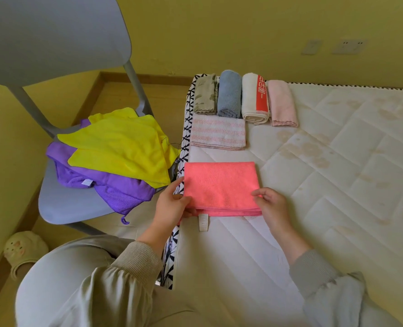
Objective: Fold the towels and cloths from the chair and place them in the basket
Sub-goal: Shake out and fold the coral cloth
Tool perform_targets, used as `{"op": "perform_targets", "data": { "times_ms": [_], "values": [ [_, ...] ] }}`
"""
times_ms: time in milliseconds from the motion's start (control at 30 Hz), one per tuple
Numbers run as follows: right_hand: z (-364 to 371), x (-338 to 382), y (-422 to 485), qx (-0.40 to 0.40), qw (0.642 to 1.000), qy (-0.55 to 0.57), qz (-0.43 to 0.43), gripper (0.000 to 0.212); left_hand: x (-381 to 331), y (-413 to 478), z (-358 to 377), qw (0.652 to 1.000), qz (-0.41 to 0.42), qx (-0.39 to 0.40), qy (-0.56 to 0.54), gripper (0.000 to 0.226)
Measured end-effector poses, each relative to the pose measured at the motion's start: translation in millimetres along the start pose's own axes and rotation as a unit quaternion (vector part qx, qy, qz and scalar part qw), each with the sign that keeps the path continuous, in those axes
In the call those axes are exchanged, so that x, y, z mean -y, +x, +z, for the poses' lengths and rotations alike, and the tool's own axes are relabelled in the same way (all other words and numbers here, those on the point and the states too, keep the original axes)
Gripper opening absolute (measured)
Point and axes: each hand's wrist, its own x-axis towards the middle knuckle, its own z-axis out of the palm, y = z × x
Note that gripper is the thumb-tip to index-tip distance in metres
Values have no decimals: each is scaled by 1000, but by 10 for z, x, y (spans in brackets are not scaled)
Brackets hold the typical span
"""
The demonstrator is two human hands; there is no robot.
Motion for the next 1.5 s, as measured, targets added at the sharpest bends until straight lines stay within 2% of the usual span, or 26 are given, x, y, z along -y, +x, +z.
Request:
{"op": "perform_targets", "data": {
  "times_ms": [167,500,667,800,967,1133,1200,1267,1333,1367,1433,1500],
  "values": [
    [2,-124,-59,27,996,-82,-15,26,131,8,-43,986,39,22,159,40],
    [17,-131,-61,-7,997,-55,-47,30,163,0,-19,979,87,-13,184,25],
    [55,-106,-45,-31,994,-66,-79,22,151,5,-2,991,89,-14,97,27],
    [58,-194,-53,-25,992,-103,-75,22,196,24,-13,976,89,-15,199,23],
    [33,-235,-76,-50,986,-129,-93,23,167,-19,4,973,97,-9,209,23],
    [-2,-229,-50,-7,980,-176,-88,24,158,3,-6,968,89,0,235,24],
    [-18,-195,-66,-4,971,-213,-106,24,148,-10,-11,949,108,-19,296,19],
    [-19,-157,-69,-35,945,-280,-163,20,127,24,-6,909,197,-95,354,18],
    [24,-68,-55,-79,914,-324,-229,19,20,105,66,878,284,-148,356,27],
    [72,-1,-34,-95,904,-327,-260,22,-55,165,129,863,315,-148,367,34],
    [208,173,61,-105,891,-326,-297,31,-194,284,285,836,348,-98,413,47],
    [388,316,185,-60,891,-349,-282,40,-285,357,430,825,320,-31,465,51]
  ]
}}
